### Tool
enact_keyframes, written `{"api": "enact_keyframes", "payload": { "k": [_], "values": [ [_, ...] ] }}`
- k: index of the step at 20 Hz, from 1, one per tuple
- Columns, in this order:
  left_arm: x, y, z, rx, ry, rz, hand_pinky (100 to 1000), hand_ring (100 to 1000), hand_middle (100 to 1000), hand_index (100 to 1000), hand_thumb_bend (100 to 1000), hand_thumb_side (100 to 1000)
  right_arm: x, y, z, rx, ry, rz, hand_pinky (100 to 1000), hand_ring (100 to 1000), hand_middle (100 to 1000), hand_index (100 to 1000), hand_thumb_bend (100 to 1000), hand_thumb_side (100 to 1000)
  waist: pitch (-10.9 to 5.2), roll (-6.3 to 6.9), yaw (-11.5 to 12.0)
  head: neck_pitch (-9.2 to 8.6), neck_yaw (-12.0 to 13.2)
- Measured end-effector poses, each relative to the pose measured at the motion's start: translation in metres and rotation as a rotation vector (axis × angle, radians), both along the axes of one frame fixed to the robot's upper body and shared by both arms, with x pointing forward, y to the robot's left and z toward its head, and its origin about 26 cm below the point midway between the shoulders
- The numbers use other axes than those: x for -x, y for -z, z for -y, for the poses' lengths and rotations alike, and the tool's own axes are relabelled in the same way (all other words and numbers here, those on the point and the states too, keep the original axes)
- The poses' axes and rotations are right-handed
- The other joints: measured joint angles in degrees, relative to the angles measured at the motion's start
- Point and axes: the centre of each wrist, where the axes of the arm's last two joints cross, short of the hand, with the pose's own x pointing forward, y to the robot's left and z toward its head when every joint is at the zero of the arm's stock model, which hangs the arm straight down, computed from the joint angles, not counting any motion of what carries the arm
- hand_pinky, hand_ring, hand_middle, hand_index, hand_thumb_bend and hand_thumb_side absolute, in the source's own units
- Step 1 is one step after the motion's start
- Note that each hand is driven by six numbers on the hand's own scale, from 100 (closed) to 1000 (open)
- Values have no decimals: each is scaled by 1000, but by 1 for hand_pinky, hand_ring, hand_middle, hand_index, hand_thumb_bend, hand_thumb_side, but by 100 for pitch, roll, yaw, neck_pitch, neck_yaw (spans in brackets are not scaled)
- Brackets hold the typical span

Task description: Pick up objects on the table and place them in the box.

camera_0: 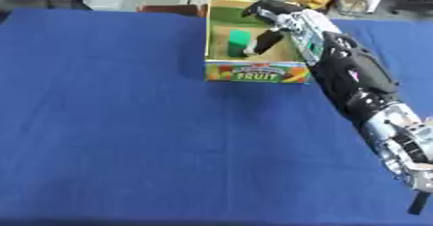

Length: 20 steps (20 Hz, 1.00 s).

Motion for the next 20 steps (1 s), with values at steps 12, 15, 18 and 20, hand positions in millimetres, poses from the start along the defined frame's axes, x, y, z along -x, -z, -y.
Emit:
{"api": "enact_keyframes", "payload": {
  "k": [12,15,18,20],
  "values": [
    [3,2,-9,13,-60,2,664,802,709,794,625,692,73,-42,56,-293,-115,368,554,649,738,865,493,428,-23,-19,-603,-2,412],
    [4,3,-12,16,-76,2,664,802,708,794,623,692,100,-33,71,-430,-103,412,535,634,724,863,472,439,5,2,-754,-6,550],
    [5,3,-13,18,-85,2,664,803,709,794,622,692,121,-21,79,-547,-75,442,523,625,709,860,452,444,24,61,-894,-39,654],
    [5,3,-14,20,-90,3,664,803,709,794,622,693,132,-13,83,-606,-55,462,519,622,706,861,445,447,43,85,-1014,-65,694]
  ]
}}
